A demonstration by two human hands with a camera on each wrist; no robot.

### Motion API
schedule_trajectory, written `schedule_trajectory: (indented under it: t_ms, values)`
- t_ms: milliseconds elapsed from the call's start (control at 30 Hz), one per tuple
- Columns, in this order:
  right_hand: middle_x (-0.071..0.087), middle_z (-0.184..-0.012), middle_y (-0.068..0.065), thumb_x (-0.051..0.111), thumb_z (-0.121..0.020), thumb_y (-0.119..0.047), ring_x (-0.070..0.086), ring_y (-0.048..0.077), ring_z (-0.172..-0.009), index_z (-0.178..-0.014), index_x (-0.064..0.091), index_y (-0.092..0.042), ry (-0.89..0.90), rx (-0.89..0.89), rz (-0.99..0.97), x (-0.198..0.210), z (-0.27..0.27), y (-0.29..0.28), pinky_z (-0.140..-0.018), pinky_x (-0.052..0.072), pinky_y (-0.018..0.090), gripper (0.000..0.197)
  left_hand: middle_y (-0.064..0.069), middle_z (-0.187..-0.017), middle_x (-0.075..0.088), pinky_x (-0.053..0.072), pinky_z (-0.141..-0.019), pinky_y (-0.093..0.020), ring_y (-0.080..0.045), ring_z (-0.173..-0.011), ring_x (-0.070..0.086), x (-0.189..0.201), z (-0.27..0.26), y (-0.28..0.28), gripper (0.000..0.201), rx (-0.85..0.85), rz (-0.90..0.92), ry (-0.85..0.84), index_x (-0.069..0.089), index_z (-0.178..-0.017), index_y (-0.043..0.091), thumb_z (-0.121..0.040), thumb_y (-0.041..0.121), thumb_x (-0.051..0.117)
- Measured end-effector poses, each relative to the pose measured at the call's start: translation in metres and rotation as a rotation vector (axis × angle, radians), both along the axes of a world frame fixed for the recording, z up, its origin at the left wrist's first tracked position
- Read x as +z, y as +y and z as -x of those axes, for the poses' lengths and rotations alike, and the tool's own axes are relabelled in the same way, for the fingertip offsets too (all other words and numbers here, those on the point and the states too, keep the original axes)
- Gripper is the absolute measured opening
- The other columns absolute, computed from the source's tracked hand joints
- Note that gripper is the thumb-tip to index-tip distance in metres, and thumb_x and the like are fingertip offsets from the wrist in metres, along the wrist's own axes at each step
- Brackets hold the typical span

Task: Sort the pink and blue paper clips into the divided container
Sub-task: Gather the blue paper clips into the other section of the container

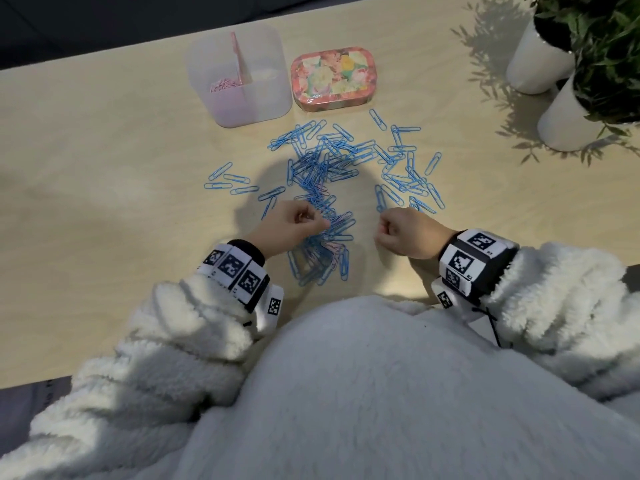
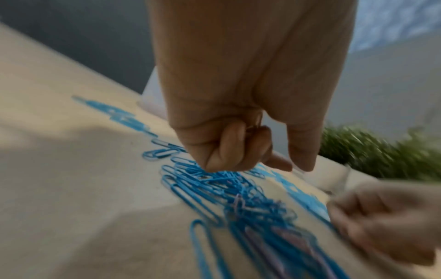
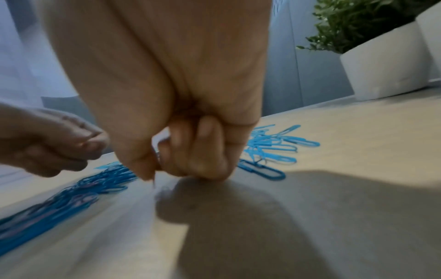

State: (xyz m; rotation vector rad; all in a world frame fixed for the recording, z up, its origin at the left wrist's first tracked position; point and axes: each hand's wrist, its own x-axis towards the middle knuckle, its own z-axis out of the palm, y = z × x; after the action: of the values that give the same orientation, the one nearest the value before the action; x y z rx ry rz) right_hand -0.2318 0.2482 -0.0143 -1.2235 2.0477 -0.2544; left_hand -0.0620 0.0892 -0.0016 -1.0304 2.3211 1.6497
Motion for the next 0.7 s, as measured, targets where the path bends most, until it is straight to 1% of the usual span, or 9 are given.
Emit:
schedule_trajectory:
  t_ms: [100, 167, 200, 267, 333, 433, 500, 567, 700]
  values:
    - [0.050, -0.060, -0.002, 0.048, -0.085, 0.000, 0.046, 0.013, -0.050, -0.069, 0.040, -0.019, -0.251, -0.162, 0.118, -0.001, 0.000, -0.005, -0.046, 0.033, 0.013, 0.026, 0.008, -0.051, 0.039, 0.029, -0.055, -0.027, -0.006, -0.048, 0.037, -0.002, -0.008, 0.010, 0.012, -0.231, 0.260, -0.081, 0.063, -0.077, 0.023, -0.077, 0.033, 0.069]
    - [0.057, -0.062, 0.002, 0.042, -0.086, 0.007, 0.047, 0.003, -0.039, -0.079, 0.045, -0.018, -0.455, -0.240, 0.163, -0.001, -0.005, -0.010, -0.039, 0.035, 0.013, 0.026, 0.008, -0.059, 0.048, 0.033, -0.061, -0.027, -0.013, -0.061, 0.048, -0.002, -0.009, 0.018, 0.016, -0.297, 0.400, -0.137, 0.063, -0.083, 0.025, -0.075, 0.037, 0.070]
    - [0.057, -0.062, 0.002, 0.042, -0.085, 0.008, 0.045, 0.001, -0.037, -0.083, 0.048, -0.016, -0.480, -0.225, 0.187, 0.000, -0.008, -0.013, -0.038, 0.035, 0.013, 0.025, 0.007, -0.065, 0.052, 0.034, -0.064, -0.027, -0.016, -0.068, 0.052, -0.002, -0.010, 0.021, 0.019, -0.310, 0.462, -0.146, 0.063, -0.087, 0.024, -0.075, 0.038, 0.069]
    - [0.052, -0.058, 0.000, 0.051, -0.084, 0.005, 0.043, -0.001, -0.041, -0.085, 0.058, -0.010, -0.409, -0.109, 0.243, 0.002, -0.018, -0.019, -0.044, 0.034, 0.012, 0.016, 0.001, -0.074, 0.058, 0.036, -0.067, -0.030, -0.022, -0.079, 0.058, -0.004, -0.010, 0.024, 0.020, -0.322, 0.538, -0.148, 0.062, -0.092, 0.024, -0.078, 0.037, 0.066]
    - [0.044, -0.053, -0.008, 0.062, -0.082, -0.004, 0.044, 0.000, -0.046, -0.083, 0.065, -0.006, -0.308, 0.043, 0.233, 0.002, -0.027, -0.021, -0.050, 0.030, 0.011, 0.003, -0.004, -0.084, 0.065, 0.039, -0.070, -0.032, -0.026, -0.087, 0.060, -0.006, -0.010, 0.023, 0.017, -0.335, 0.558, -0.154, 0.061, -0.095, 0.023, -0.081, 0.032, 0.062]
    - [0.042, -0.053, -0.012, 0.065, -0.079, -0.015, 0.045, 0.003, -0.053, -0.086, 0.069, -0.014, -0.126, 0.194, 0.143, 0.000, -0.036, -0.017, -0.057, 0.030, 0.021, 0.008, -0.002, -0.085, 0.064, 0.036, -0.069, -0.029, -0.027, -0.092, 0.060, -0.007, -0.010, 0.019, 0.015, -0.363, 0.553, -0.153, 0.061, -0.097, 0.022, -0.084, 0.028, 0.061]
    - [0.044, -0.056, -0.013, 0.064, -0.079, -0.019, 0.045, 0.010, -0.062, -0.087, 0.068, -0.019, -0.061, 0.185, 0.112, 0.000, -0.033, -0.009, -0.064, 0.033, 0.024, 0.008, -0.001, -0.083, 0.061, 0.034, -0.068, -0.028, -0.025, -0.092, 0.060, -0.007, -0.012, 0.015, 0.017, -0.378, 0.564, -0.152, 0.061, -0.099, 0.020, -0.084, 0.028, 0.062]
    - [0.045, -0.056, -0.012, 0.064, -0.078, -0.018, 0.046, 0.012, -0.062, -0.084, 0.067, -0.021, -0.021, 0.126, 0.117, 0.002, -0.025, 0.000, -0.064, 0.034, 0.025, 0.007, 0.002, -0.078, 0.056, 0.035, -0.067, -0.028, -0.025, -0.090, 0.060, -0.008, -0.018, 0.010, 0.019, -0.361, 0.562, -0.153, 0.060, -0.100, 0.020, -0.083, 0.027, 0.063]
    - [0.041, -0.050, -0.007, 0.063, -0.077, -0.013, 0.042, 0.004, -0.052, -0.080, 0.065, -0.020, -0.026, -0.003, 0.149, 0.006, -0.018, 0.008, -0.060, 0.034, 0.028, 0.008, 0.008, -0.070, 0.050, 0.040, -0.069, -0.031, -0.025, -0.087, 0.060, -0.008, -0.024, 0.008, 0.019, -0.347, 0.582, -0.114, 0.059, -0.101, 0.021, -0.084, 0.027, 0.061]
